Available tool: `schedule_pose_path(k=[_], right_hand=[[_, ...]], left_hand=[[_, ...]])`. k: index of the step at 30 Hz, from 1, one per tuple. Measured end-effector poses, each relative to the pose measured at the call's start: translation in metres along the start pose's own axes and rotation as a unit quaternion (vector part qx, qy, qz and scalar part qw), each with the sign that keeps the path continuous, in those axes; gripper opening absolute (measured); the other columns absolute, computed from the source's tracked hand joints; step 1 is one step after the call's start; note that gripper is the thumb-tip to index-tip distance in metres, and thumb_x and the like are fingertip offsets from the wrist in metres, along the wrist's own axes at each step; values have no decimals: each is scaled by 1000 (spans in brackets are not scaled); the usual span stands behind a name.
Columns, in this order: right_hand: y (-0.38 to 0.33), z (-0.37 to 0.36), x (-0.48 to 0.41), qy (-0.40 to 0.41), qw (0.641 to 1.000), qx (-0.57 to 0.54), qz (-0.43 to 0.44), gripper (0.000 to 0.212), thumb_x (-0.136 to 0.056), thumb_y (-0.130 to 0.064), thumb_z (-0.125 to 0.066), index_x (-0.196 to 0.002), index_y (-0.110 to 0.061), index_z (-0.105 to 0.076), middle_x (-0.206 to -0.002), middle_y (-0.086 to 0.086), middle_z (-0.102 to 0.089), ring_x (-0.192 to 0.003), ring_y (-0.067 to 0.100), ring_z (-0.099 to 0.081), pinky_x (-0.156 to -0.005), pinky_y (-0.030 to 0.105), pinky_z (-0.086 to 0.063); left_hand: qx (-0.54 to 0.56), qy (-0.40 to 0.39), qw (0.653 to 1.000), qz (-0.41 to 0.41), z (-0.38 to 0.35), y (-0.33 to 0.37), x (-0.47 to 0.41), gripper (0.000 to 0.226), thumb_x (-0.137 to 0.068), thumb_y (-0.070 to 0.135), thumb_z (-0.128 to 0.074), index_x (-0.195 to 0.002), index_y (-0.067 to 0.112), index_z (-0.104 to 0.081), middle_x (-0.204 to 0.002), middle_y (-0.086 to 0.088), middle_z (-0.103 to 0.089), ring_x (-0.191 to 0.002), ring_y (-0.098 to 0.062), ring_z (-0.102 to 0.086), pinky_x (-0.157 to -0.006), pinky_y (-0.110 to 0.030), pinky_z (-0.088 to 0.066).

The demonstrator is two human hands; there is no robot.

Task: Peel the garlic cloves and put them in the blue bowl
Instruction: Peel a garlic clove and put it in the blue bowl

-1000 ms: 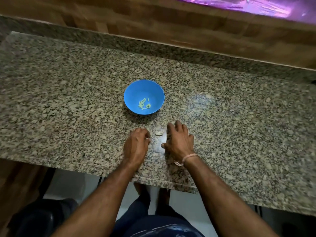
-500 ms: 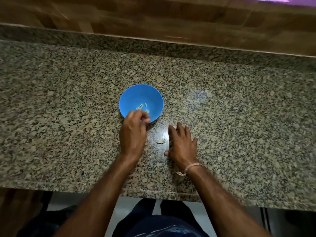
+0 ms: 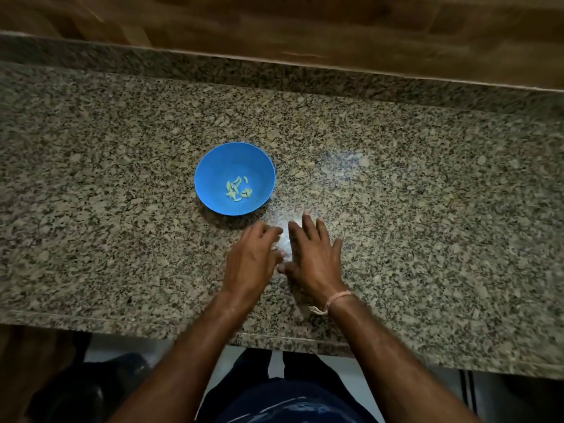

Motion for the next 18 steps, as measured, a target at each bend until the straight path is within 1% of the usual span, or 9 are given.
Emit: schedule_pose_path(k=[3, 5, 7, 8, 10, 11, 13, 15, 18], right_hand=[[13, 2, 4, 26, 998, -52, 18, 79, -93, -29, -74, -160, -27, -32, -173, 1, -14, -160, 23, -7, -127, 62, -3], [21, 1, 7, 65, 995, -66, 34, 68, -93, -23, -75, -153, -25, -44, -169, 2, -28, -158, 24, -19, -128, 57, -14], [24, 1, 11, 97, 988, -105, 57, 57, -92, -16, -76, -145, -24, -56, -159, 2, -45, -150, 21, -35, -125, 49, -28], [23, 1, 13, 99, 981, -153, 62, 51, -92, -13, -76, -139, -23, -62, -150, 1, -55, -141, 17, -45, -120, 43, -38], [22, 2, 15, 69, 949, -304, 32, 37, -92, -6, -74, -127, -18, -71, -127, -2, -70, -118, 5, -64, -104, 29, -54], [21, 2, 15, 51, 928, -368, 12, 31, -92, -5, -73, -121, -15, -74, -118, -3, -74, -108, 2, -68, -95, 23, -57], [23, 2, 14, 42, 897, -439, -2, 21, -92, -4, -74, -112, -9, -78, -107, 0, -78, -98, 6, -73, -84, 21, -59], [28, 1, 14, 27, 867, -498, -3, 15, -92, -6, -76, -107, -5, -78, -101, 6, -79, -96, 18, -76, -83, 31, -63], [36, 2, 12, 8, 849, -528, -4, 15, -91, -11, -78, -104, -3, -77, -98, 12, -79, -94, 30, -76, -88, 47, -63]], left_hand=[[-8, -28, 999, 36, -23, -12, 1, 26, -89, 10, -78, -112, 15, -67, -101, -1, -58, -91, -22, -59, -67, -41, -55], [31, -18, 998, 49, -25, -10, -1, 18, -88, 0, -76, -100, 11, -68, -94, -2, -61, -82, -15, -57, -68, -15, -48], [125, 9, 983, 133, -23, -14, 1, 16, -88, -1, -74, -90, 13, -67, -87, 0, -65, -75, -10, -57, -66, -7, -42], [188, 20, 962, 199, -25, -18, 4, 16, -89, 2, -75, -88, 16, -68, -83, 2, -67, -74, -9, -61, -66, -8, -44], [342, 24, 880, 330, -38, -23, 14, 11, -90, 8, -77, -90, 16, -69, -82, 0, -72, -75, -14, -67, -69, -23, -55], [418, 24, 829, 371, -44, -20, 19, 9, -91, 9, -77, -94, 11, -69, -83, -4, -74, -75, -16, -69, -67, -27, -58], [531, 34, 745, 403, -48, -8, 25, 12, -94, 6, -74, -102, 3, -66, -80, -8, -73, -69, -14, -68, -61, -23, -57], [576, 41, 713, 397, -46, 0, 28, 13, -94, 3, -72, -105, 2, -66, -80, -9, -74, -66, -11, -69, -59, -20, -55], [572, 31, 727, 378, -42, 3, 32, 18, -92, 3, -73, -110, 5, -70, -89, -12, -77, -76, -16, -73, -68, -25, -59]])
Point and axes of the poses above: each hand's wrist, its own x-axis away from the middle knuckle, its own z-axis out of the back of the hand, y = z × x, the point moved 6 cm from there along -x, towards the middle knuckle
